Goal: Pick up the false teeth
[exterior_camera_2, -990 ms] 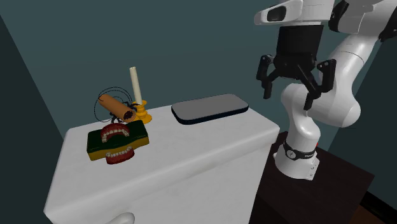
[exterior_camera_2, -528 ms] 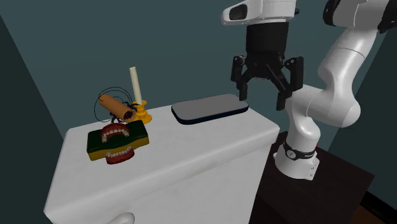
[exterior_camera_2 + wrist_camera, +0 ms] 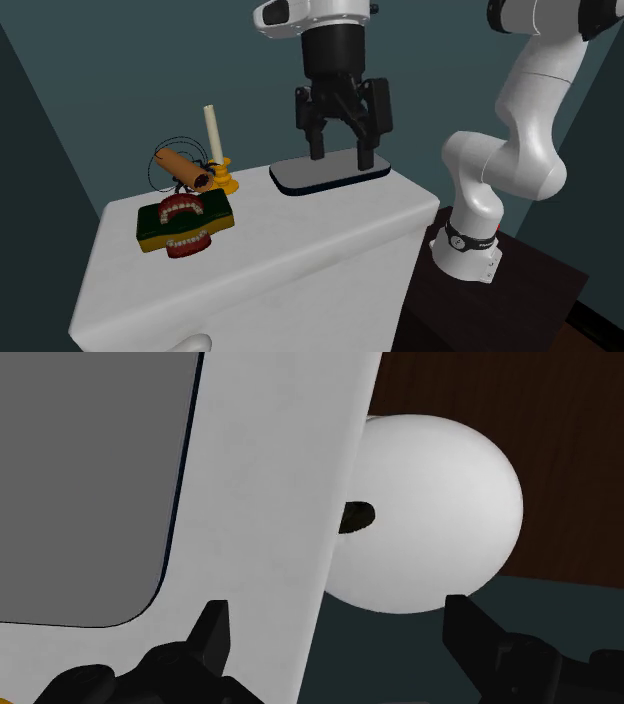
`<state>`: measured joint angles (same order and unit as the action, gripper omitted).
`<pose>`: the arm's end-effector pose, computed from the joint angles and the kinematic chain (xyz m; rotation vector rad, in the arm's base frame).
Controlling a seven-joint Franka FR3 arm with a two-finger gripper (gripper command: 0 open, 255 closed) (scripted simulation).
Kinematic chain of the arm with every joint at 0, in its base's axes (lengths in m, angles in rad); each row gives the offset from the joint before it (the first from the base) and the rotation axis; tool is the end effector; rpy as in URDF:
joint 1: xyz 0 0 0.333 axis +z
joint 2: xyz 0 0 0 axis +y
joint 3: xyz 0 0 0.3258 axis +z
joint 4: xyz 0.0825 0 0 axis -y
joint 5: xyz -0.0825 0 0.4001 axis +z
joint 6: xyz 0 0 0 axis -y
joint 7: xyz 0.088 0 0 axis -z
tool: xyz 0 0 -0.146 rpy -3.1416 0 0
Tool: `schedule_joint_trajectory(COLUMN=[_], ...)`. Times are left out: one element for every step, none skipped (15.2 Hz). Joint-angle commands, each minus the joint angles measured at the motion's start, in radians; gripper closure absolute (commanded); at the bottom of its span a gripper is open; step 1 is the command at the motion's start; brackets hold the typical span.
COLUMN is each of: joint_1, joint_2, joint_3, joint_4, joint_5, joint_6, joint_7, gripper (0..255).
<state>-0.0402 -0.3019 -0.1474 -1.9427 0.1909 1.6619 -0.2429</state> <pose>0.4737 -0.0712 0.5807 -2.9143 -0.0667 -0.0973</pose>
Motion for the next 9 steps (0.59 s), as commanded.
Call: schedule_joint_trajectory(joint_1=[-0.002,-0.004,-0.008,-0.012,-0.017,-0.023,-0.032,-0.041,-0.053], joint_2=[0.084,0.125,0.166,0.209,0.252,0.296,0.341,0.388,0.436], joint_3=[-0.025,-0.036,-0.048,-0.059,-0.069,-0.078,-0.086,-0.094,-0.1], joint_4=[0.077,0.12,0.164,0.211,0.26,0.311,0.364,0.421,0.481], joint_5=[0.028,0.044,0.06,0.078,0.097,0.117,0.137,0.159,0.181], joint_6=[0.0,-0.007,-0.015,-0.025,-0.037,-0.05,-0.066,-0.083,-0.103], joint_7=[-0.031,-0.045,-0.06,-0.074,-0.088,-0.101,-0.114,-0.125,-0.135], gripper=[0,0,0,0,0,0,0,0,0])
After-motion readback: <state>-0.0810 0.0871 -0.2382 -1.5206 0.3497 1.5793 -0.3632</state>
